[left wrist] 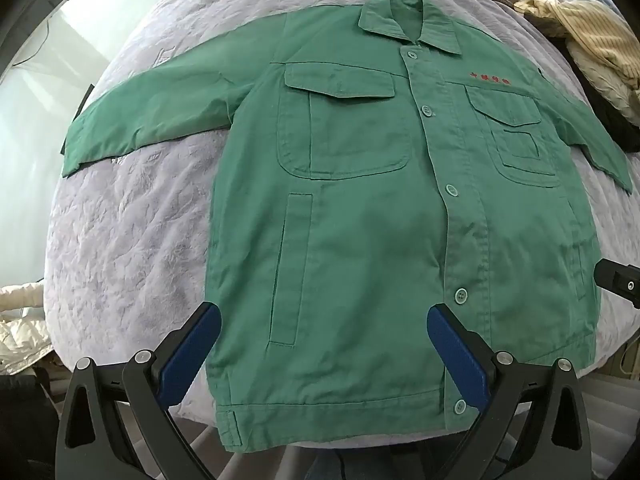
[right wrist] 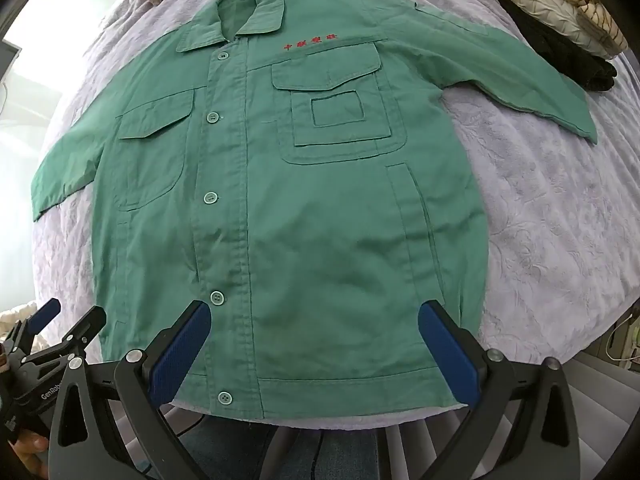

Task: Fold large clothes

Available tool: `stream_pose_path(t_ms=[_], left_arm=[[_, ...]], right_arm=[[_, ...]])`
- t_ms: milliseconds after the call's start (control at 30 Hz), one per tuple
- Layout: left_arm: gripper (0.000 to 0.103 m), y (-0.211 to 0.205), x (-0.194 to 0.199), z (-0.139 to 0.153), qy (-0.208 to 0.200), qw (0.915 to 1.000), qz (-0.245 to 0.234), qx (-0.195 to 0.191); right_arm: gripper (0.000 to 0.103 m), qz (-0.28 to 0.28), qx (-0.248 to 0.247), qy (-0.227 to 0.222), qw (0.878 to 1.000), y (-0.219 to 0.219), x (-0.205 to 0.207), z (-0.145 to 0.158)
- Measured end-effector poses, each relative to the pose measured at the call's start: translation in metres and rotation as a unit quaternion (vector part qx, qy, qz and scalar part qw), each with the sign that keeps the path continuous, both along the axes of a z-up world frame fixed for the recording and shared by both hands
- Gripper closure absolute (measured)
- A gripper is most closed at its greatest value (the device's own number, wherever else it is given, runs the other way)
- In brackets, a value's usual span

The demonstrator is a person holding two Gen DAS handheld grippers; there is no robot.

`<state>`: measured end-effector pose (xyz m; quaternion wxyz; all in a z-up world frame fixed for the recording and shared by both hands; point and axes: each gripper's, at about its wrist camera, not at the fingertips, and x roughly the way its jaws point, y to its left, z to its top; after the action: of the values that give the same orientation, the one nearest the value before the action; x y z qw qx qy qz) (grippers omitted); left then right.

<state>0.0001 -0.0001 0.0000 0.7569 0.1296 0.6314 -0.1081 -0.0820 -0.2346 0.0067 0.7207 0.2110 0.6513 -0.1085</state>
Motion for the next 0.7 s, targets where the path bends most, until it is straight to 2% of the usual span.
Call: stream_pose_path(t_ms=[700], left_arm=[[0.0, 0.0003, 0.0034, -0.0004, -0.008, 1.0, -0.002, 0.0]], right_arm=[[0.0, 0.009, -0.006, 0.0, 1.0, 0.0025, 0.0074, 0.0035]])
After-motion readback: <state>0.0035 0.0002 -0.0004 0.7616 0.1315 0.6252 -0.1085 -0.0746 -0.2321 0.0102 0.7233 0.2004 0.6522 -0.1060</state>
